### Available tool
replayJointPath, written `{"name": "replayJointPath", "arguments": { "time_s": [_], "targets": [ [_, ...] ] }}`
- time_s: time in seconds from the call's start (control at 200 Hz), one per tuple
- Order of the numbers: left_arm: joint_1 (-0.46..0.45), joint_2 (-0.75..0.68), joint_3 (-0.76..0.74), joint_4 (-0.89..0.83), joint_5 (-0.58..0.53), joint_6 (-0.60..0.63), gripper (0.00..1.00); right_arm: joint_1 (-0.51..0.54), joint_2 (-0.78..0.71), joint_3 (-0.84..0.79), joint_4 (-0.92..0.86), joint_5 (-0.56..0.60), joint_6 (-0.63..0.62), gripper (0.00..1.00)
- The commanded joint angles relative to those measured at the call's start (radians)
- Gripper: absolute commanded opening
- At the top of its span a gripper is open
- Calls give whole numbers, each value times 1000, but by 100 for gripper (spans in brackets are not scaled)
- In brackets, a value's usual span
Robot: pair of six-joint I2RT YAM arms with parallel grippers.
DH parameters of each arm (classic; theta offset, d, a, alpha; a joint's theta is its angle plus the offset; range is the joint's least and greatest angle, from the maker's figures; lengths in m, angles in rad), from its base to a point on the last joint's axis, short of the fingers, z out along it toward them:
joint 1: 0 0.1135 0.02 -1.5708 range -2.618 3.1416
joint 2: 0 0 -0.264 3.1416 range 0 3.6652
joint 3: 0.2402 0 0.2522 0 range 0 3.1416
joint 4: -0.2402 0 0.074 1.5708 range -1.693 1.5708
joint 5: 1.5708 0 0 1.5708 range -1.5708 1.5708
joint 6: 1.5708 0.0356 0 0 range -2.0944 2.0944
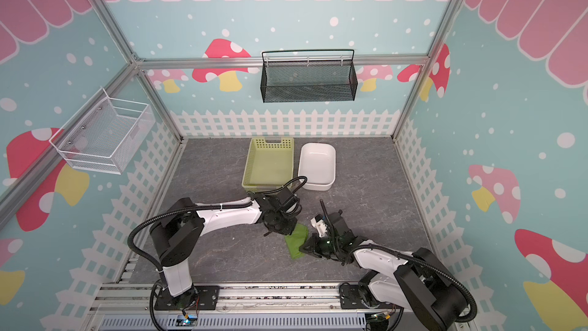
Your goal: Place the utensils on the paper napkin and roll it up
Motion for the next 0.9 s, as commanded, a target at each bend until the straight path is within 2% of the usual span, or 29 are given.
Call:
{"name": "replayJointPath", "arguments": {
  "time_s": [0.0,0.165,0.495,0.705,0.896],
  "targets": [
    [0,35,-26,-20,-29,1,0,5,19,46,-70,65,-52,0],
    [1,35,-26,-21,-28,2,0,5,62,71,-118,102,-105,0],
    [5,-1,8,-29,-63,-2,0,5,66,5,-142,141,-116,0],
    [5,-60,116,-62,-56,-6,11,5,75,-4,-139,141,-114,0],
    [1,-104,81,-69,-13,-15,16,5,73,-4,-141,143,-111,0]
  ]
}}
